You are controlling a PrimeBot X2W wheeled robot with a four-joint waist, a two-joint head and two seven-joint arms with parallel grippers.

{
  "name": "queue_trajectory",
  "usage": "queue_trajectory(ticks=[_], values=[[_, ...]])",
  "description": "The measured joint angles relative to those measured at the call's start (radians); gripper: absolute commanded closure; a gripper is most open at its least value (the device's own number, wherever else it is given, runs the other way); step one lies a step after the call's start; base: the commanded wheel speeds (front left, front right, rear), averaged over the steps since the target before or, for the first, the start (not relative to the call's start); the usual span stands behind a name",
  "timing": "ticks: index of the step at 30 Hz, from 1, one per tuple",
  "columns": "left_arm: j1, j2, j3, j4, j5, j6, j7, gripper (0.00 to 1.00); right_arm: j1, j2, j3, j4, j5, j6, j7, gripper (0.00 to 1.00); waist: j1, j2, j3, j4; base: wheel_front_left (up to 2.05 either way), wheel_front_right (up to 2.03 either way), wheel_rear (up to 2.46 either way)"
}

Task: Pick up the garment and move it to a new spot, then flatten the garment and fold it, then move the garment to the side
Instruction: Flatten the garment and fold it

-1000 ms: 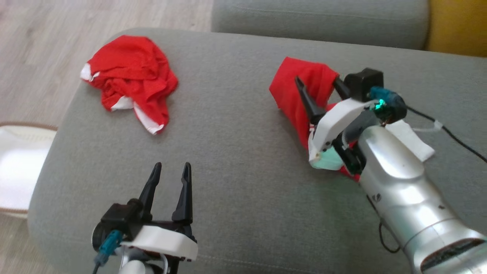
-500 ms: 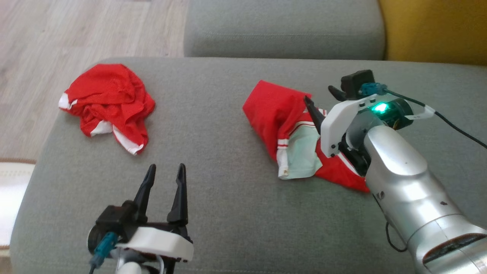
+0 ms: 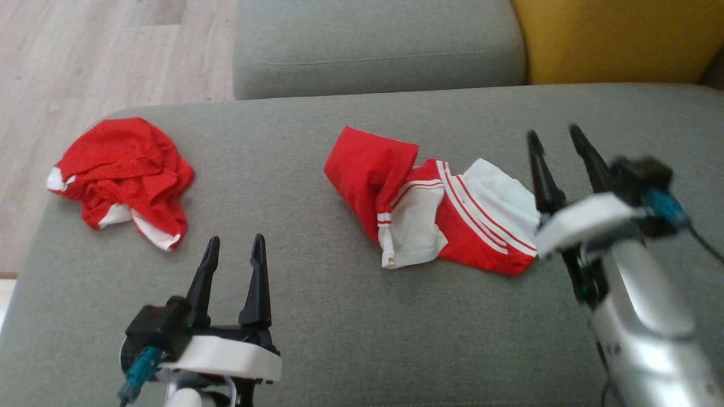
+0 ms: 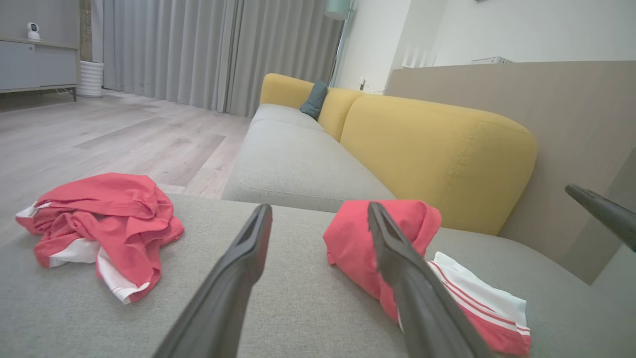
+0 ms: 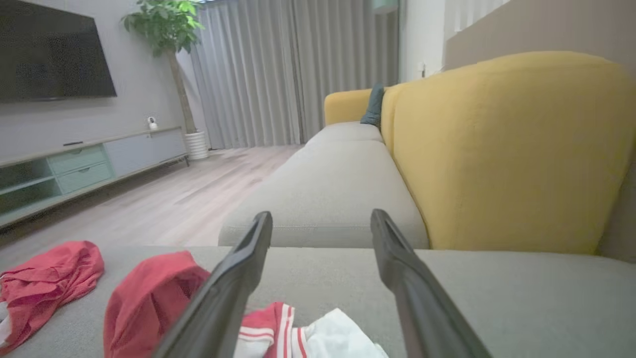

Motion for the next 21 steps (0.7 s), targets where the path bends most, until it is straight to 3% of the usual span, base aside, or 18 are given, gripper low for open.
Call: queue_trajectory(ticks=[9, 17, 21], values=[[0.000, 0.000, -0.007, 0.002, -0.002, 0.000, 0.000, 0.00, 0.327, 0.063, -0.151, -0.302, -0.043, 0.000, -0.019, 0.00, 0.0000, 0.0000, 0.022, -0.043, 0.00, 0.00, 0.00], [-0.022, 0.000, -0.041, 0.028, -0.012, -0.010, 0.000, 0.00, 0.356, 0.081, -0.171, -0.441, -0.044, 0.000, 0.035, 0.00, 0.0000, 0.0000, 0.049, -0.084, 0.00, 0.00, 0.00], [-0.097, 0.000, -0.109, 0.087, -0.015, -0.027, 0.000, 0.00, 0.357, 0.081, -0.185, -0.468, -0.043, 0.000, 0.052, 0.00, 0.0000, 0.0000, 0.077, -0.104, 0.00, 0.00, 0.00]])
